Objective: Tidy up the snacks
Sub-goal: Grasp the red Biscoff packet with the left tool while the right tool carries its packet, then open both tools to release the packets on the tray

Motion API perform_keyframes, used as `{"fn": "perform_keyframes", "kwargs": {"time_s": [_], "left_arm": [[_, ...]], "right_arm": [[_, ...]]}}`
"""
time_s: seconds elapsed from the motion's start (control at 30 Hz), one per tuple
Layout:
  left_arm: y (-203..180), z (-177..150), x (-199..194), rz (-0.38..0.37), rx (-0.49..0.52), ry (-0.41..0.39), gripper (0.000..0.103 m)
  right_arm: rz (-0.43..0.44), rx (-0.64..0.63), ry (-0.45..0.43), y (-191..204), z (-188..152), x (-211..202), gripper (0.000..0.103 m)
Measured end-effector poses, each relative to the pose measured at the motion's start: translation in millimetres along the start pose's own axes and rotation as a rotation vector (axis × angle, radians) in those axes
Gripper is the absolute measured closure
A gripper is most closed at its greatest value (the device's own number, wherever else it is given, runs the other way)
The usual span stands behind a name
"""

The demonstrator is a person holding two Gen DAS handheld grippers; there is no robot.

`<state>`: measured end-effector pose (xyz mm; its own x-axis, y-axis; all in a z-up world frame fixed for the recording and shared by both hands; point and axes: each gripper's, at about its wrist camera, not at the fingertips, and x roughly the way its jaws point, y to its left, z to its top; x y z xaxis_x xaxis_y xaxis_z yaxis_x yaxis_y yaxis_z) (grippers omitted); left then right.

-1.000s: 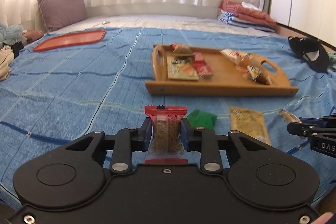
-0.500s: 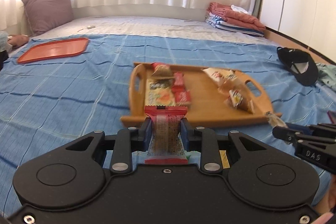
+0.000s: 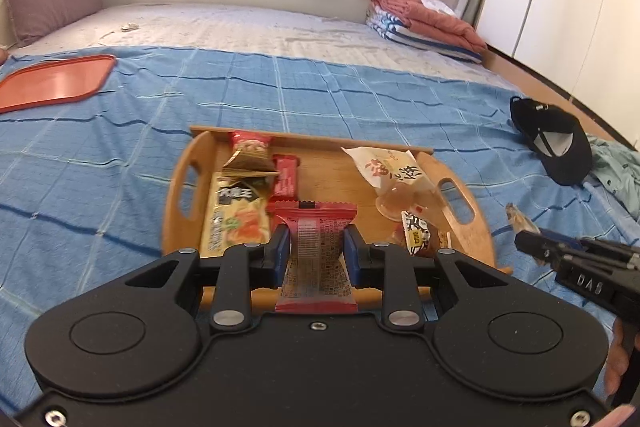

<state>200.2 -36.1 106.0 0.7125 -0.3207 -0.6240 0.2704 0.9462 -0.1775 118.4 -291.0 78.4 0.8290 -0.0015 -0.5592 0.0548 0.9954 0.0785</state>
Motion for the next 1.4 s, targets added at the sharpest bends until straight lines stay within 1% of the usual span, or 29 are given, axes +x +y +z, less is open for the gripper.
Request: {"fn": "perform_keyframes", "kwargs": {"time_s": [0.13,0.27,0.43,0.6,0.9,1.03,1.27,1.3,1.33,1.37,1.4], "left_arm": [[-5.3,4.5,32.4,-0.003,0.011,0.047,0.076],[-4.5,3.9,60.7,-0.002,-0.015,0.087,0.076],[-9.1,-5.7,84.5,0.006,0.005,0.116,0.077],[-11.1,-6.8,103.1,0.016,0.009,0.12,0.077],[-11.5,-7.8,122.1,0.032,0.012,0.126,0.077],[-15.0,-9.0,125.2,0.035,0.039,0.122,0.077],[-18.5,-9.3,129.1,0.038,0.045,0.121,0.076],[-19.0,-8.6,128.5,0.04,0.047,0.124,0.076],[-18.8,-7.7,127.1,0.042,0.042,0.122,0.072],[-18.4,-6.9,124.6,0.044,0.038,0.119,0.063],[-17.7,-5.8,121.9,0.046,0.035,0.114,0.059]], "right_arm": [[0.004,0.03,0.027,-15.5,9.4,20.7,0.077],[0.032,0.047,0.068,-24.3,14.5,45.5,0.077],[0.043,0.047,0.119,-26.6,13.2,76.1,0.077],[0.044,0.039,0.146,-26.7,8.1,92.4,0.077],[0.04,0.02,0.18,-24.5,-8.3,104.6,0.077],[0.041,0.024,0.185,-25.4,-10.5,105.5,0.077],[0.043,0.029,0.19,-24.6,-12.3,105.1,0.076],[0.043,0.031,0.189,-24.3,-12.6,104.9,0.071],[0.04,0.033,0.185,-23.6,-13.1,103.7,0.07],[0.036,0.032,0.18,-23.0,-13.4,102.3,0.053],[0.042,0.028,0.175,-22.5,-12.8,101.0,0.045]]}}
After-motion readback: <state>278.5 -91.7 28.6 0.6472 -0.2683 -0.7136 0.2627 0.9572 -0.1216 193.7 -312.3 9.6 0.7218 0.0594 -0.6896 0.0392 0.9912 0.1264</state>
